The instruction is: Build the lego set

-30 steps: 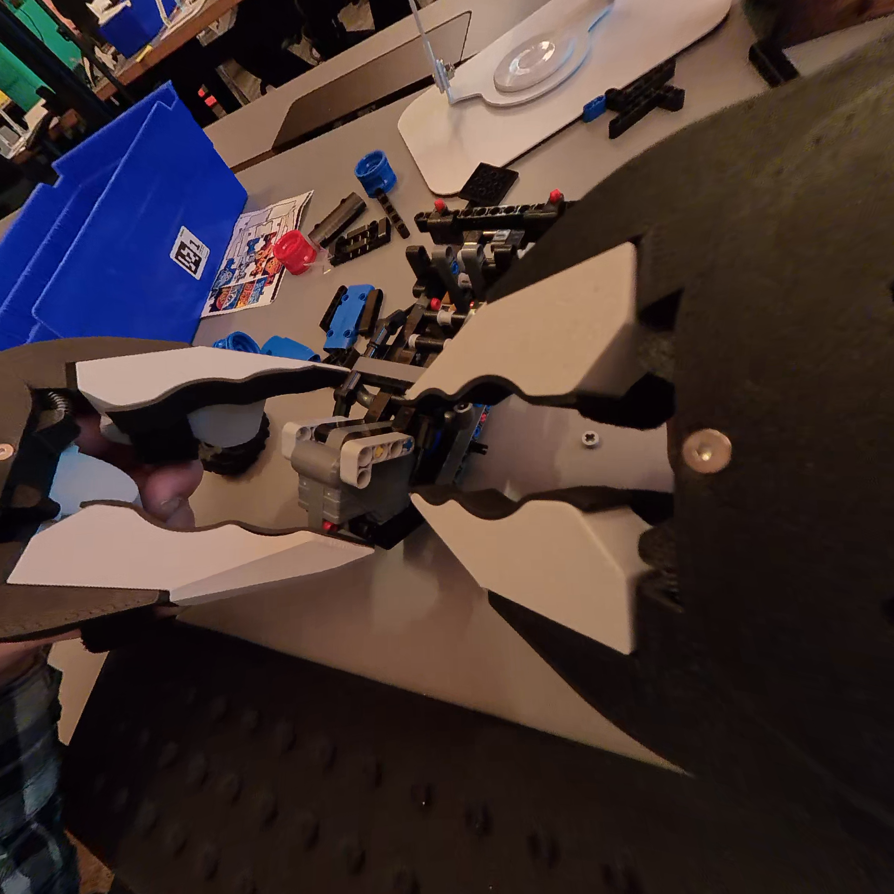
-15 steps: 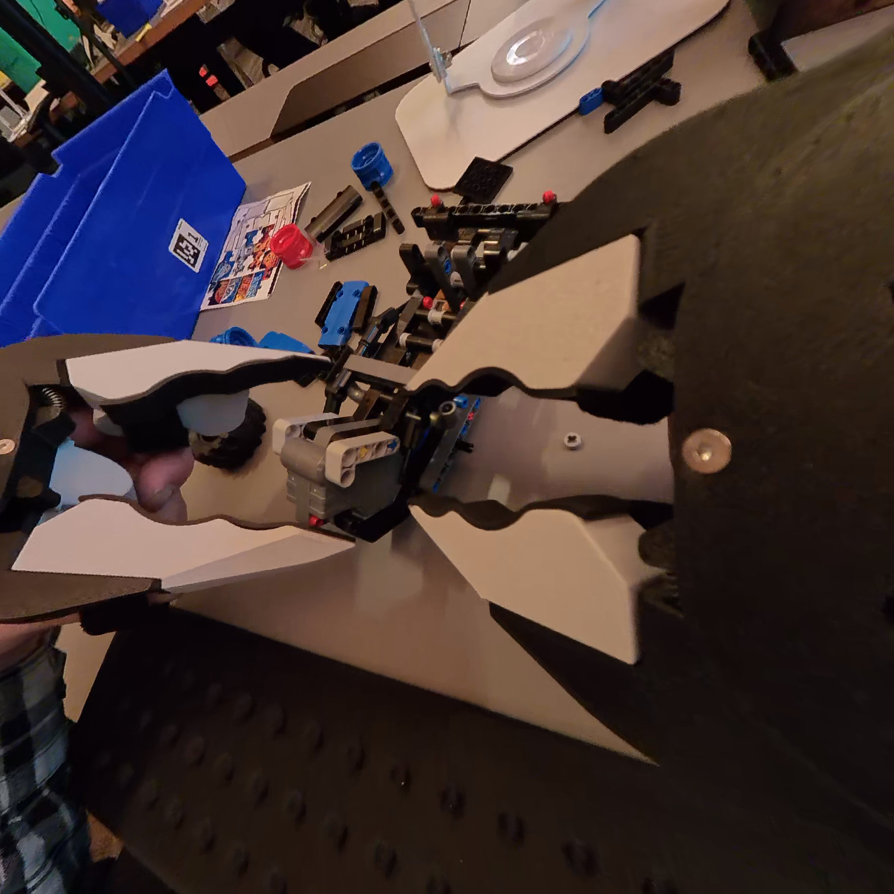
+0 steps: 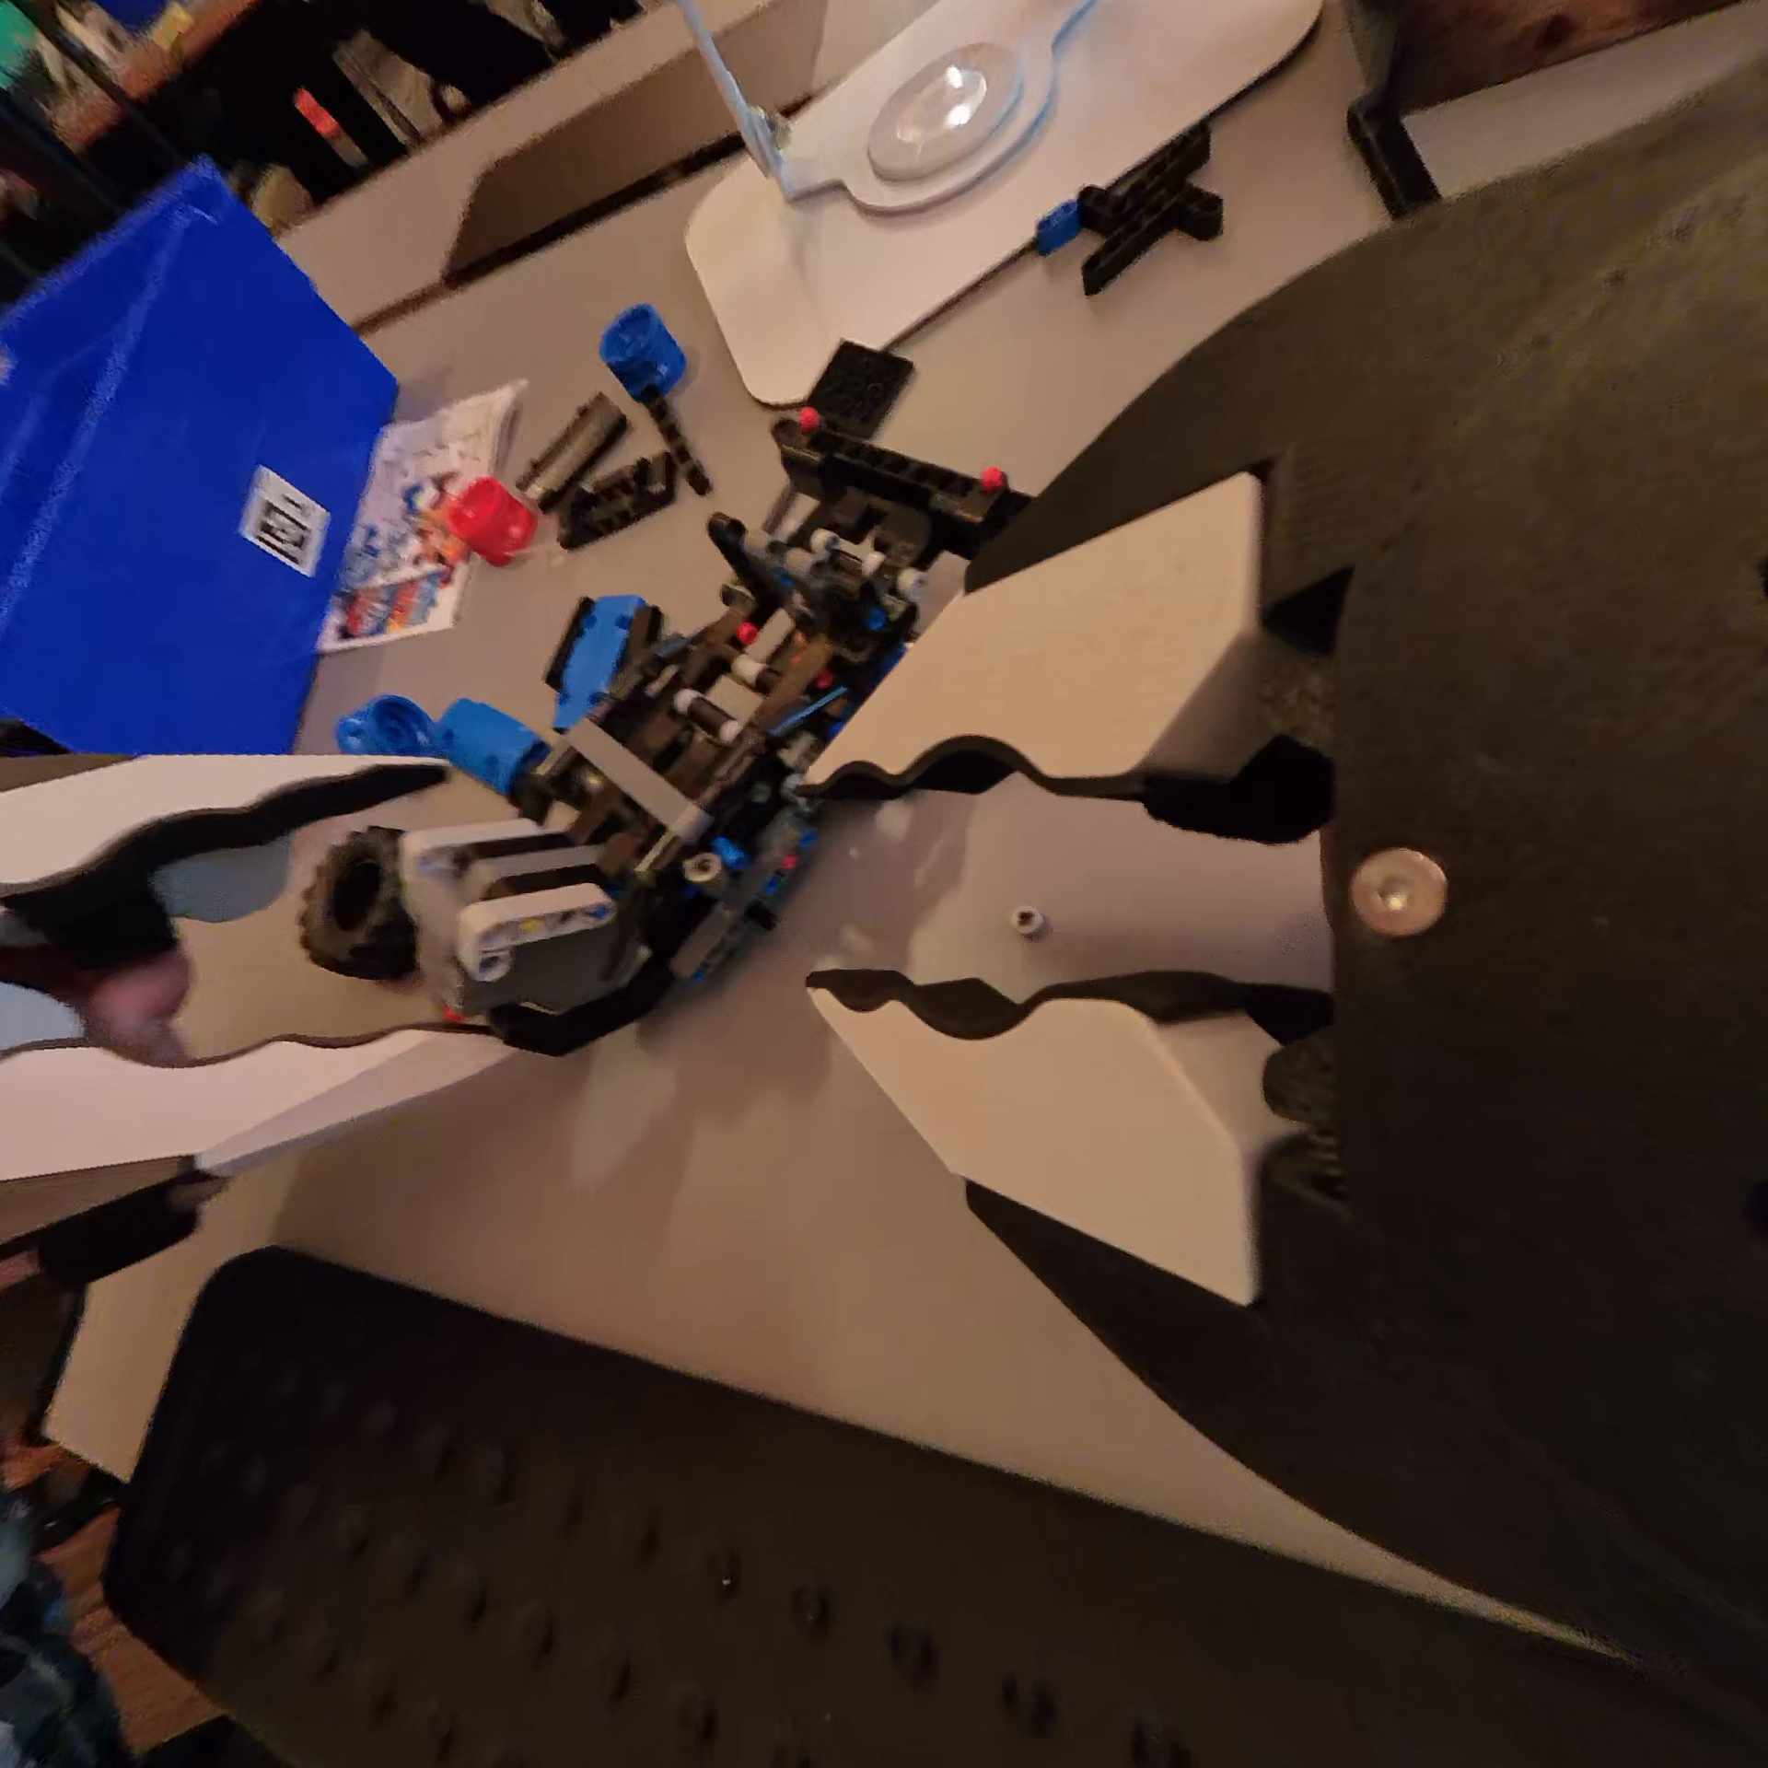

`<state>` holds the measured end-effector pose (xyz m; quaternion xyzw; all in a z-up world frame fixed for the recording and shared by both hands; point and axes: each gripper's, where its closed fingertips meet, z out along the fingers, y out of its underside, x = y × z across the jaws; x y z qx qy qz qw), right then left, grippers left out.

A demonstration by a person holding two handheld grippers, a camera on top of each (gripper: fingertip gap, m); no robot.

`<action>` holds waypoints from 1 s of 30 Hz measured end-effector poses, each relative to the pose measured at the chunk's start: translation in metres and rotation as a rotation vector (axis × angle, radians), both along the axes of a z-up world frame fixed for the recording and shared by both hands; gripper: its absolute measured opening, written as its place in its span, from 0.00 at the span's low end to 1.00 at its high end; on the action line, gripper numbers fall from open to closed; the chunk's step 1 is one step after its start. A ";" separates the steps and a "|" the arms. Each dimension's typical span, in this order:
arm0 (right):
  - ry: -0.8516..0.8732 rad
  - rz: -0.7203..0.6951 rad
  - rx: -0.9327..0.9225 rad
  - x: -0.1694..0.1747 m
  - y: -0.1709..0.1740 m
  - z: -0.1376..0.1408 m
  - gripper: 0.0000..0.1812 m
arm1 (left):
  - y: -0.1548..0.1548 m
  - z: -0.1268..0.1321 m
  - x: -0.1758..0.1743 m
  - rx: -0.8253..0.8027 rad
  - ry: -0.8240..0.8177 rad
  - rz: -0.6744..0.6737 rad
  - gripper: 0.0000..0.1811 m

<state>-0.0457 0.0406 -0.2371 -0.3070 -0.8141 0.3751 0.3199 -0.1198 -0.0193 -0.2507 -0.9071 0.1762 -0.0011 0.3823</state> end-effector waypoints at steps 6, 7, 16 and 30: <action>-0.149 0.010 0.017 0.012 0.015 -0.022 0.19 | -0.008 0.005 -0.001 0.033 -0.027 0.038 0.44; -0.184 0.018 0.025 0.015 0.016 -0.028 0.19 | -0.008 0.006 0.003 0.041 -0.036 0.034 0.44; -0.314 0.025 0.055 0.023 0.015 -0.054 0.13 | 0.000 -0.002 0.024 0.036 -0.052 -0.001 0.40; -0.359 0.049 0.059 0.033 0.019 -0.056 0.02 | 0.009 -0.002 0.027 0.046 -0.047 -0.077 0.29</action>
